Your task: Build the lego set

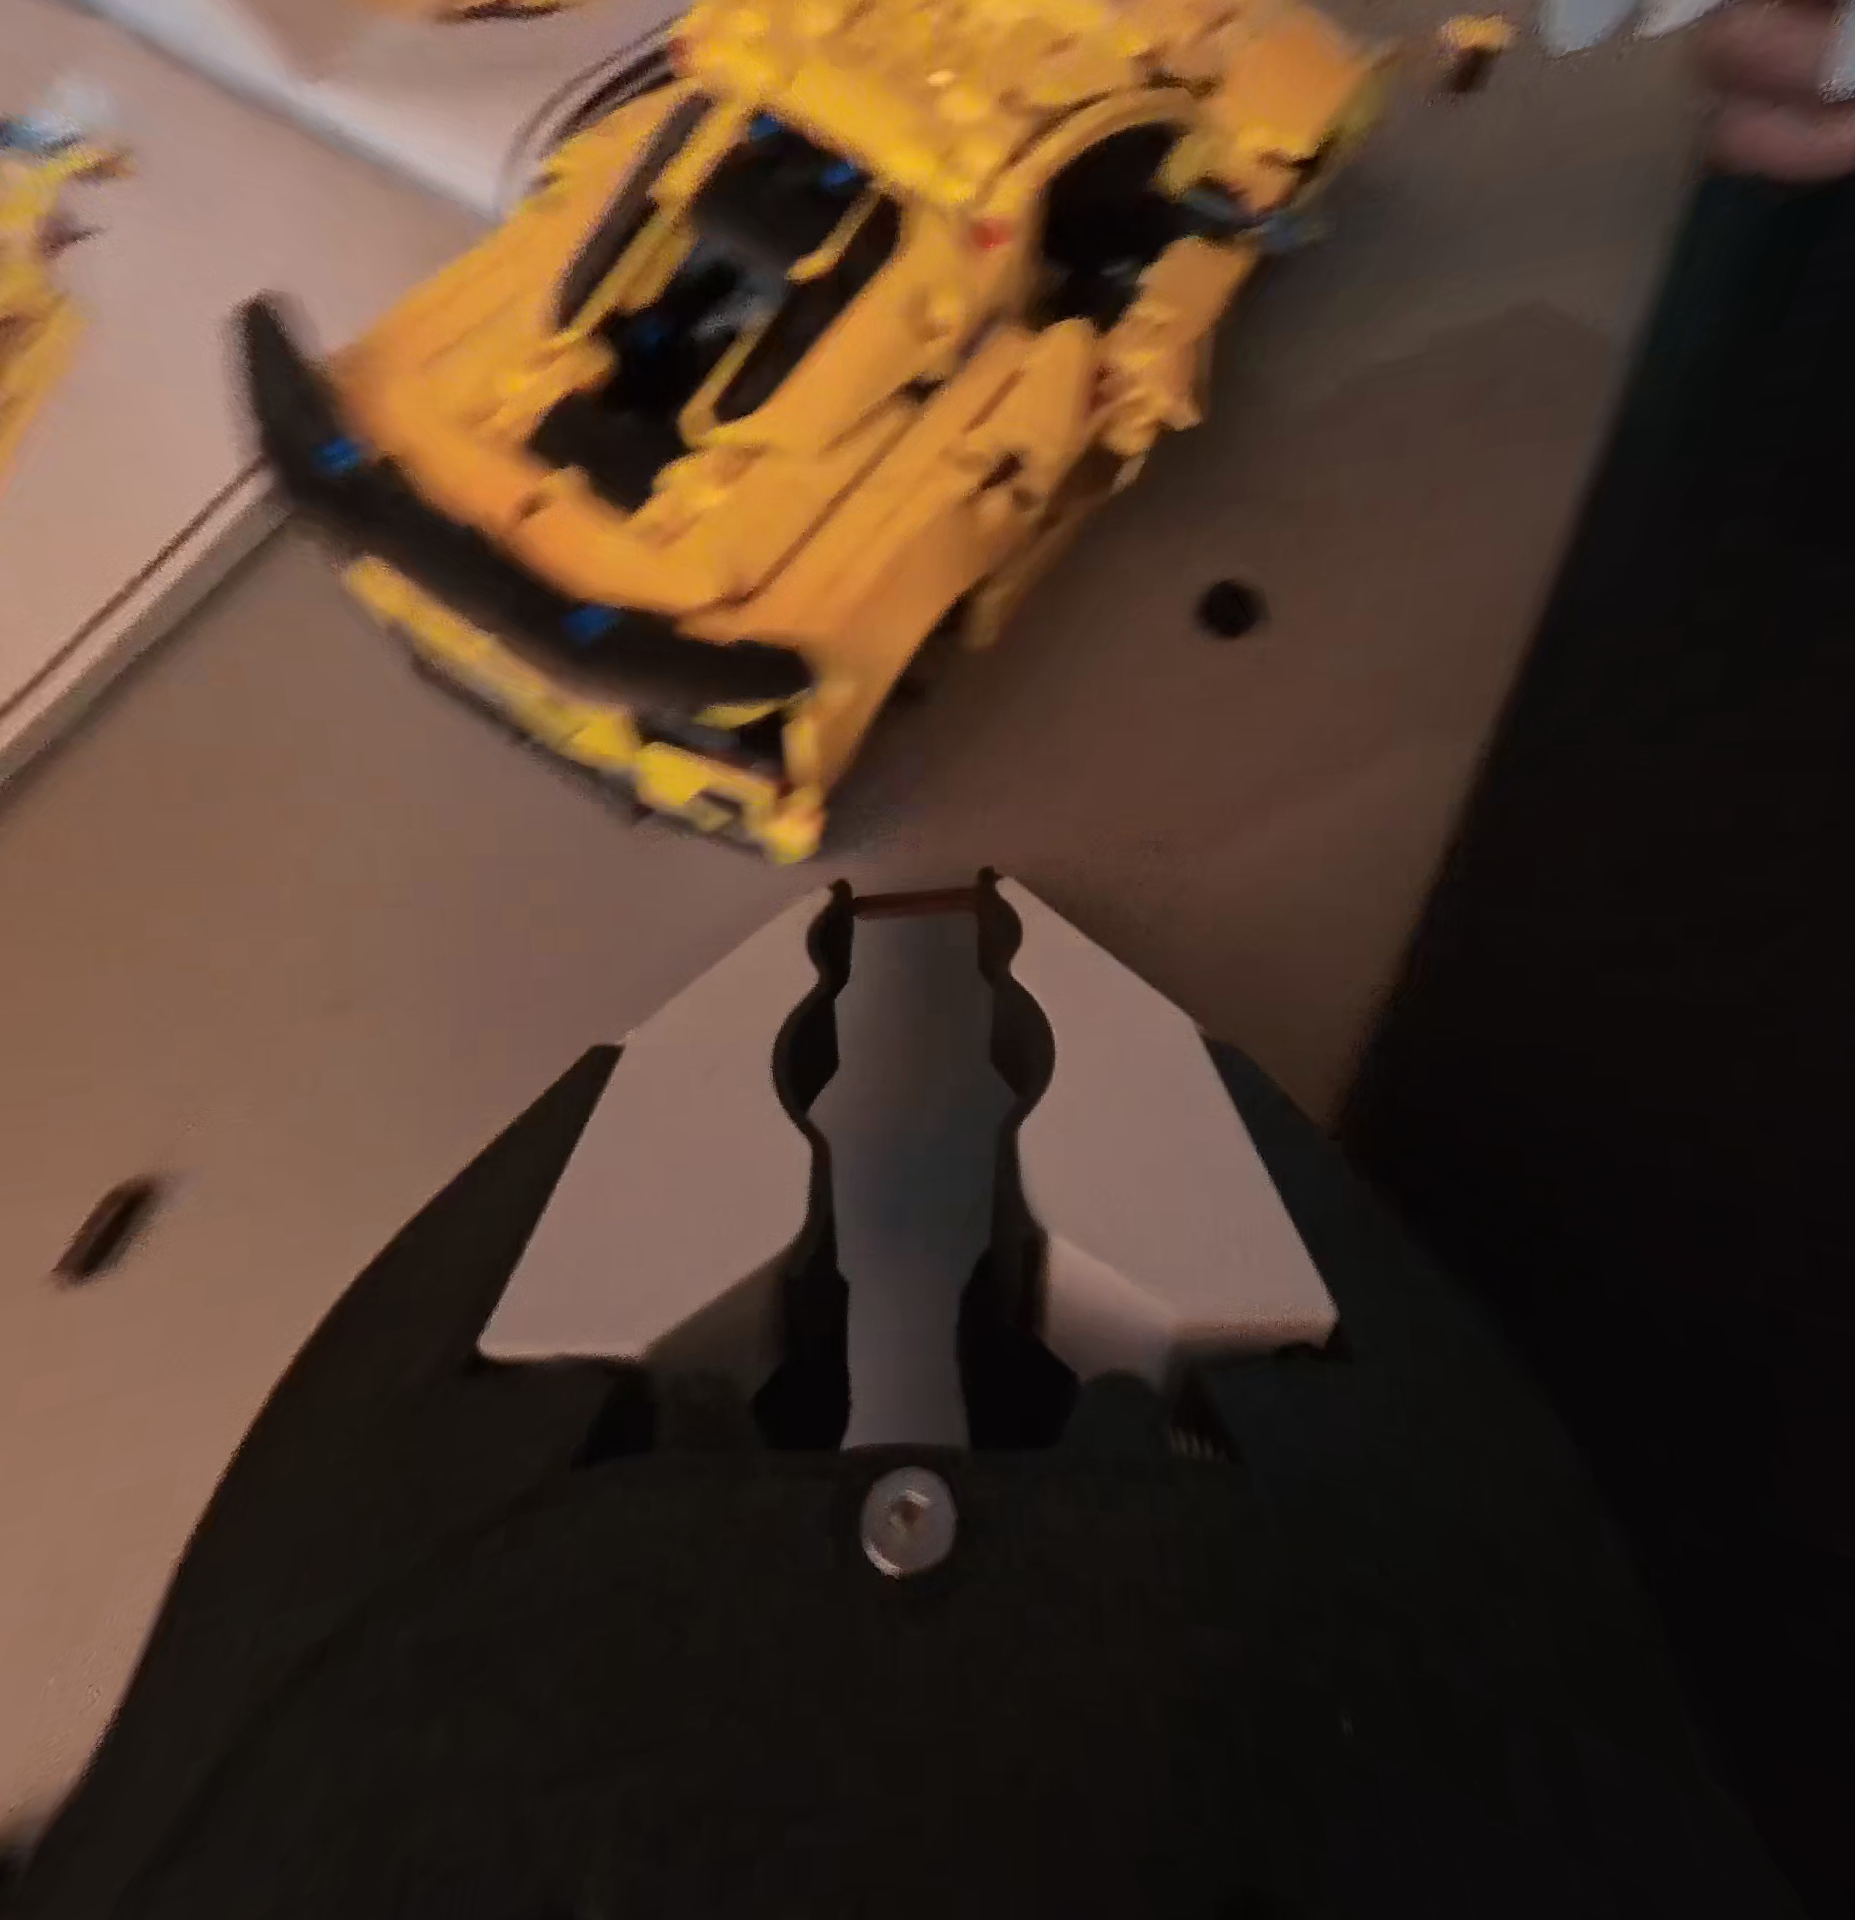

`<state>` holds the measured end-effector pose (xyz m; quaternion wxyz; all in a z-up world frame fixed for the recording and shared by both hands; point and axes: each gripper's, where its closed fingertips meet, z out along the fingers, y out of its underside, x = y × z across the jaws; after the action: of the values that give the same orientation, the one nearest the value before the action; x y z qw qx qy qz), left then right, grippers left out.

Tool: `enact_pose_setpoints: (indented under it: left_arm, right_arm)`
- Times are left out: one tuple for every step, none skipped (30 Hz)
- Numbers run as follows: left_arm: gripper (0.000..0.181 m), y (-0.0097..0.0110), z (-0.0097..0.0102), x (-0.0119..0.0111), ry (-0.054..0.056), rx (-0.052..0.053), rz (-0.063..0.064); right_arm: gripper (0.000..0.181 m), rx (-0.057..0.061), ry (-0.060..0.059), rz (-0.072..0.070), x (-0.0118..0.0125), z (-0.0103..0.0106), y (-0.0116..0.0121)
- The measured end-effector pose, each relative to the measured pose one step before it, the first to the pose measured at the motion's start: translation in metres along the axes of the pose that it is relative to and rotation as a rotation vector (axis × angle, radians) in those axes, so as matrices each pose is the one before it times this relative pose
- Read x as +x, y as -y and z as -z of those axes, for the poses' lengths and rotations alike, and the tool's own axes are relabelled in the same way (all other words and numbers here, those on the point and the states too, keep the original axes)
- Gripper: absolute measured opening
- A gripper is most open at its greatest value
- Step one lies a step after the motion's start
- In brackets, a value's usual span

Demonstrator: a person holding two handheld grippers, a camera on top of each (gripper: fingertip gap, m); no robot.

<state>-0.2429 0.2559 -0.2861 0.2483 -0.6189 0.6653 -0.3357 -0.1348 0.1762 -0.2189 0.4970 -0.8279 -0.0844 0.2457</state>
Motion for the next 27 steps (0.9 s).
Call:
enact_pose_setpoints:
  left_arm:
    - [0.024, 0.00647, -0.00647, 0.01356, -0.0431, 0.0073, -0.0255]
    - [0.023, 0.00693, -0.00700, 0.01216, -0.0355, 0.0096, -0.0234]
    - [0.023, 0.00672, -0.00755, 0.01008, -0.0276, 0.0086, -0.0198]
    - [0.023, 0.00521, -0.00800, 0.00917, -0.0276, 0.0018, -0.0161]
    - [0.023, 0.00256, -0.00811, 0.00720, -0.0229, -0.0108, -0.0132]
    - [0.023, -0.00061, -0.00751, 0.00327, -0.0043, -0.0249, -0.0124]
    - [0.023, -0.00288, -0.00624, 0.00105, 0.0067, -0.0320, -0.0163]
    - [0.024, -0.00173, -0.00394, 0.00112, 0.0052, -0.0169, -0.0223]
    - [0.023, 0.00073, -0.00128, 0.00060, 0.0072, 0.0043, -0.0195]
    - [0.023, -0.00017, -0.00036, 0.00003, 0.0039, -0.0003, -0.0087]
    - [0.024, -0.00072, -0.00002, 0.00026, -0.0034, -0.0047, 0.0010]
    - [0.025, -0.00021, 0.00030, 0.00055, -0.0068, 0.0002, 0.0060]
    - [0.030, 0.00013, 0.00050, 0.00008, -0.0037, -0.0003, 0.0073]
    - [0.035, 0.00042, 0.00090, -0.00105, 0.0025, -0.0009, 0.0077]
    - [0.040, 0.00207, 0.00201, -0.00178, 0.0053, 0.0090, 0.0051]
    - [0.044, 0.00515, 0.00399, -0.00273, 0.0066, 0.0255, 0.0016]
    - [0.045, 0.00832, 0.00621, -0.00522, 0.0154, 0.0393, 0.0012]
    - [0.045, 0.01125, 0.00830, -0.00893, 0.0301, 0.0495, -0.0005]
    - [0.045, 0.01318, 0.00958, -0.01268, 0.0429, 0.0569, -0.0078]
    - [0.044, 0.01436, 0.00999, -0.01576, 0.0512, 0.0612, -0.0178]
    - [0.044, 0.01412, 0.00946, -0.01764, 0.0542, 0.0597, -0.0249]
    - [0.044, 0.01255, 0.00838, -0.01952, 0.0607, 0.0495, -0.0252]
    - [0.044, 0.01000, 0.00721, -0.02392, 0.0834, 0.0367, -0.0174]
    - [0.044, 0.00761, 0.00589, -0.02823, 0.1066, 0.0249, -0.0044]
    - [0.044, 0.00499, 0.00283, -0.02752, 0.0965, 0.0123, 0.0048]
    - [0.044, 0.00086, -0.00103, -0.02220, 0.0603, -0.0131, 0.0107]
    - [0.044, -0.00407, -0.00358, -0.01696, 0.0316, -0.0490, 0.0211]
  right_arm:
    - [0.048, 0.0003, -0.0008, -0.0008, 0.00007, 0.00019, -0.00005]
    - [0.048, -0.0004, -0.0015, 0.0002, 0.00016, 0.00035, -0.00011]
    - [0.048, -0.0018, -0.0022, 0.0005, 0.00027, 0.00049, -0.00043]
    - [0.048, -0.0024, -0.0035, 0.0004, 0.00038, 0.00065, -0.00048]
    - [0.048, -0.0012, -0.0043, 0.0005, 0.00053, 0.00094, -0.00036]
    - [0.048, -0.0009, -0.0049, 0.0013, 0.00055, 0.00136, -0.00034]
    - [0.048, -0.0059, -0.0059, 0.0063, 0.00088, 0.00195, -0.00074]
    - [0.048, -0.0103, -0.0105, 0.0115, 0.00200, 0.00314, -0.00126]
    - [0.048, -0.0100, -0.0158, 0.0130, 0.00348, 0.00477, -0.00111]
    - [0.048, -0.0111, -0.0211, 0.0152, 0.00505, 0.00697, -0.00122]
    - [0.048, -0.0106, -0.0353, 0.0115, 0.00887, 0.00939, -0.00144]
    - [0.048, -0.0062, -0.0466, 0.0002, 0.01236, 0.01174, -0.00123]
    - [0.048, -0.0085, -0.0502, -0.0087, 0.01461, 0.01378, -0.00229]
    - [0.048, -0.0152, -0.0576, -0.0122, 0.01685, 0.01531, -0.00428]
    - [0.046, -0.0202, -0.0626, -0.0121, 0.01799, 0.01626, -0.00632]
    - [0.044, -0.0223, -0.0632, -0.0113, 0.01802, 0.01597, -0.00786]
    - [0.044, -0.0200, -0.0614, -0.0146, 0.01729, 0.01498, -0.00851]
    - [0.043, -0.0238, -0.0589, -0.0125, 0.01639, 0.01319, -0.00949]
    - [0.043, -0.0245, -0.0574, -0.0086, 0.01542, 0.01082, -0.01005]
    - [0.043, -0.0182, -0.0453, -0.0083, 0.01242, 0.00747, -0.00917]
    - [0.043, -0.0091, -0.0230, -0.0125, 0.00748, 0.00408, -0.00715]
    - [0.041, -0.0008, -0.0027, -0.0163, 0.00235, 0.00060, -0.00507]
    - [0.038, -0.0011, 0.0112, -0.0191, -0.00192, -0.00280, -0.00394]
    - [0.036, -0.0113, 0.0175, -0.0166, -0.00491, -0.00653, -0.00447]
    - [0.034, -0.0238, 0.0243, -0.0028, -0.00762, -0.00962, -0.00569]
    - [0.034, -0.0323, 0.0178, 0.0081, -0.00745, -0.01158, -0.00620]
    - [0.033, -0.0367, 0.0086, 0.0139, -0.00615, -0.01203, -0.00618]
